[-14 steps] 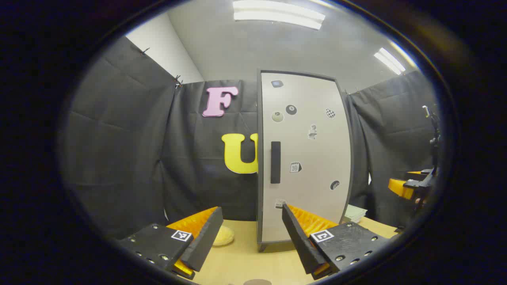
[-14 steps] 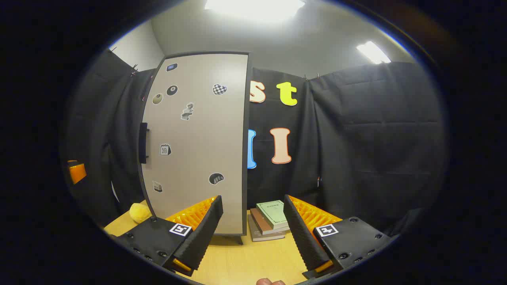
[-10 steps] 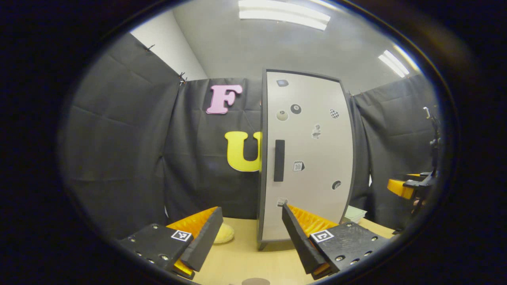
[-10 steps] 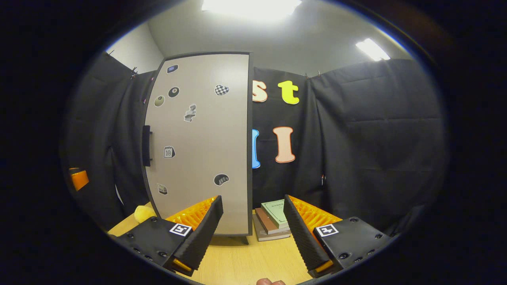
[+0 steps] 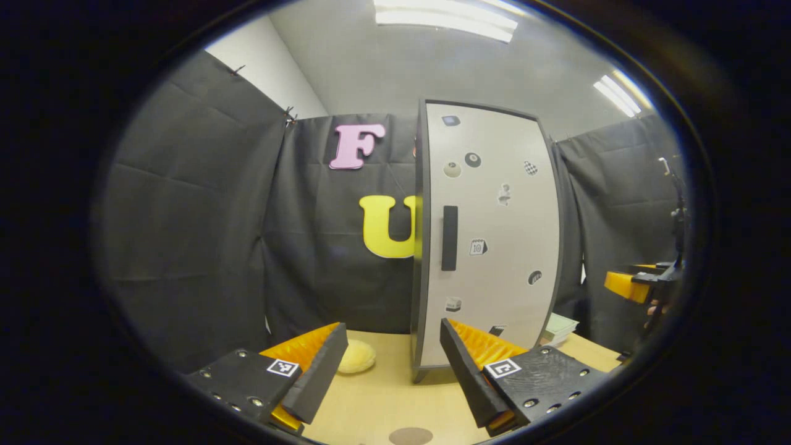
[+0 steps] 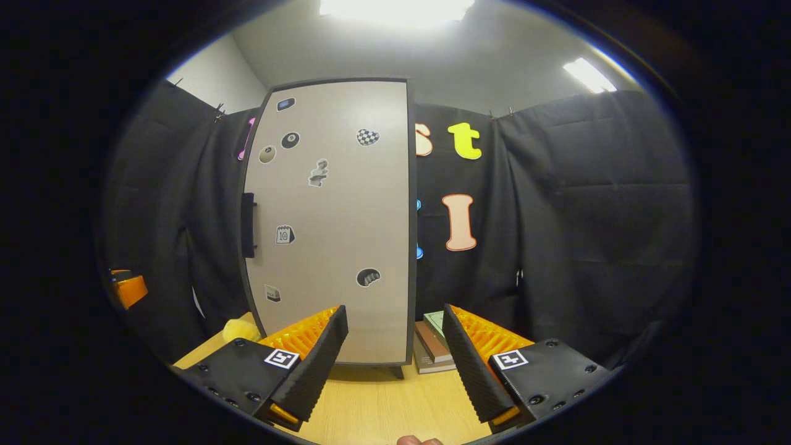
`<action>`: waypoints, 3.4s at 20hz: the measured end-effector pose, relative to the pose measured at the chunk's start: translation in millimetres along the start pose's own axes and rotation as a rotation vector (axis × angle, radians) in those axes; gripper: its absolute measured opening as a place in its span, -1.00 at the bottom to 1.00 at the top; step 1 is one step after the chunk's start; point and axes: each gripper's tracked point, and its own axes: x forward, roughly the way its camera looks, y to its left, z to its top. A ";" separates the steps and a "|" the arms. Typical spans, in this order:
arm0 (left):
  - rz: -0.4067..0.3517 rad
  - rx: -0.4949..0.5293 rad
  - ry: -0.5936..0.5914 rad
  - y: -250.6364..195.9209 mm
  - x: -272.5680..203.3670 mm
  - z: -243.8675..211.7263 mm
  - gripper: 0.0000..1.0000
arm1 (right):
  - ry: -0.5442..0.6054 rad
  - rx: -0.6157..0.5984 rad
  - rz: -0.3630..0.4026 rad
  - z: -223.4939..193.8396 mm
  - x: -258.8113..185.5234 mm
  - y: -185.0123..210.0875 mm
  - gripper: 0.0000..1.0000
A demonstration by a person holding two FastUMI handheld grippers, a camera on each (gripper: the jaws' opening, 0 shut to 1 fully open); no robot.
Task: Open the cabinet door with the right hand, grasp the bottle in the cabinet with the left hand and place it on the coaster, then close the cabinet door with the right hand.
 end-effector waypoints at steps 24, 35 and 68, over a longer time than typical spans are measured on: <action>0.108 -0.030 0.066 62.7 -14.5 -36.1 0.86 | -0.099 -0.026 0.251 94.3 76.9 142.6 0.96; 0.252 -0.066 0.104 135.2 -35.0 -56.6 0.77 | -0.047 -0.049 0.349 99.6 152.1 267.2 0.94; 0.349 -0.064 0.149 171.8 -67.7 -75.4 0.86 | 0.086 -0.029 0.367 72.0 170.2 294.4 -0.87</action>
